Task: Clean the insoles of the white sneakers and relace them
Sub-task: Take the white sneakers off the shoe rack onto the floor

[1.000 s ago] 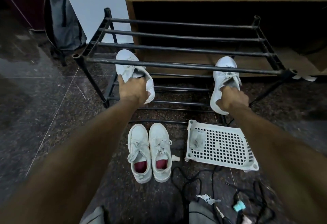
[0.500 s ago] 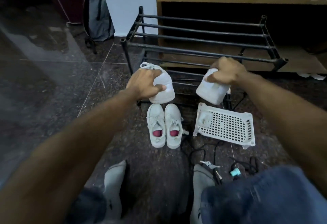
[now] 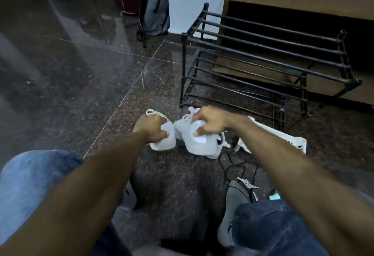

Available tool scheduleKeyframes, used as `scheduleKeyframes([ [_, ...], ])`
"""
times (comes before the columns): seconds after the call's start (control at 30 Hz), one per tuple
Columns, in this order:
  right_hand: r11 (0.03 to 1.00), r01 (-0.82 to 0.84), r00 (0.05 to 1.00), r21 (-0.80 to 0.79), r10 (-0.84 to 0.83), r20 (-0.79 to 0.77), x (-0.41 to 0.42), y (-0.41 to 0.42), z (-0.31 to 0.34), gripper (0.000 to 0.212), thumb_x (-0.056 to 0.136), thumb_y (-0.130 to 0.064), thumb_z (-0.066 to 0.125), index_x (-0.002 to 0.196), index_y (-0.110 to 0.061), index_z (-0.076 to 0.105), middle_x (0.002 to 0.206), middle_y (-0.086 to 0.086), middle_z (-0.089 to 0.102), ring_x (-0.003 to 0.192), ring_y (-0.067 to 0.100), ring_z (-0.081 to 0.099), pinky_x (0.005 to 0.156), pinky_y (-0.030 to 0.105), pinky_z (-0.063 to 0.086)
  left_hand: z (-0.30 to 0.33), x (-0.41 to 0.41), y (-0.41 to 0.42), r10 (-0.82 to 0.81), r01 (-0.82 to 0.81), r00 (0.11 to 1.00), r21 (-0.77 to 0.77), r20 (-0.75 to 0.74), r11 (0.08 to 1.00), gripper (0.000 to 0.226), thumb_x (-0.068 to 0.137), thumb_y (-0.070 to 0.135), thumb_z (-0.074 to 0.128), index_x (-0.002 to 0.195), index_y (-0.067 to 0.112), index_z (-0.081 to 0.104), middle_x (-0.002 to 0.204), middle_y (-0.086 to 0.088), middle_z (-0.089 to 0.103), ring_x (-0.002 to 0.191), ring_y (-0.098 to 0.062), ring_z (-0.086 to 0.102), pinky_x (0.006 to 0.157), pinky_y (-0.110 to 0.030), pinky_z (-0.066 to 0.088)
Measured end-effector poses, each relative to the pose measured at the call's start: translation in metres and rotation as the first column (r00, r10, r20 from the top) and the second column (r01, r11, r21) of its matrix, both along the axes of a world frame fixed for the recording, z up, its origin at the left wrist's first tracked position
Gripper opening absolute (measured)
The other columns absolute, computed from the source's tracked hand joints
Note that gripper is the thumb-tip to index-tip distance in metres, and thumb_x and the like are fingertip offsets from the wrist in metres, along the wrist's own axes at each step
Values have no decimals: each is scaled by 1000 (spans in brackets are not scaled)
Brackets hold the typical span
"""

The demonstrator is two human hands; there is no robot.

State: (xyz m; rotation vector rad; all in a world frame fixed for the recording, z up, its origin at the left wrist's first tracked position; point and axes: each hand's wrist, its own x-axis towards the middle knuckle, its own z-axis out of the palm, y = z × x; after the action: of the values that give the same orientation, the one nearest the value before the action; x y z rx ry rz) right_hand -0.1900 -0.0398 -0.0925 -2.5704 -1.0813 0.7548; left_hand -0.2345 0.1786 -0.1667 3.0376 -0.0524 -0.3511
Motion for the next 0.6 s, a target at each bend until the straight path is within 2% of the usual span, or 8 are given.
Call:
scheduleKeyframes([
  [0.07,999,-30,999,-35,31,37,-13,12,-38,19,85,-31,68,85,-13,60,83,9,61,83,29,59,60,31,30,-24,-9,9,32,-27,997,66,-72,997,42,85,44,59,126,33,58,130,0,60,119,-26,54,95,-35,38],
  [0.13,998,-13,997,-69,19,80,-25,21,-72,23,88,-35,63,103,-19,62,103,12,64,99,33,59,66,32,32,-46,-16,14,57,-45,990,100,-125,994,37,87,38,55,124,33,58,127,3,61,119,-23,53,99,-36,33],
  [0.2,994,9,994,-110,3,106,-38,28,-101,29,92,-37,59,115,-19,58,109,12,64,104,35,58,69,33,33,-63,-21,14,86,-74,989,103,-119,992,32,89,33,53,119,30,61,121,2,64,115,-22,56,99,-35,30],
  [0.3,987,24,993,-158,-5,121,-55,34,-137,32,95,-36,55,121,-18,55,114,14,64,106,36,59,74,36,40,-82,-26,8,138,-134,987,50,-85,990,27,87,25,54,112,25,65,115,-1,66,112,-25,57,99,-35,31],
  [0.37,977,58,997,-206,-46,62,-67,34,-158,32,95,-34,53,122,-16,55,117,15,63,108,37,58,80,38,45,-99,-35,2,181,-183,971,3,-155,983,27,86,20,53,110,24,65,115,-3,66,112,-27,57,98,-36,32],
  [0.5,953,35,976,-300,-97,-195,-100,32,-203,26,90,-19,56,115,-16,57,117,17,59,108,38,58,78,35,44,-142,-61,-4,170,-205,833,-7,-526,979,37,92,23,51,129,20,55,132,-8,56,122,-30,51,103,-43,36],
  [0.6,944,99,942,-313,-191,-276,-111,32,-218,37,84,-14,56,120,-22,57,120,16,60,109,38,57,83,37,47,-156,-68,-6,193,-276,796,-60,-574,959,41,93,26,49,133,19,52,135,-10,54,121,-31,52,103,-44,38],
])
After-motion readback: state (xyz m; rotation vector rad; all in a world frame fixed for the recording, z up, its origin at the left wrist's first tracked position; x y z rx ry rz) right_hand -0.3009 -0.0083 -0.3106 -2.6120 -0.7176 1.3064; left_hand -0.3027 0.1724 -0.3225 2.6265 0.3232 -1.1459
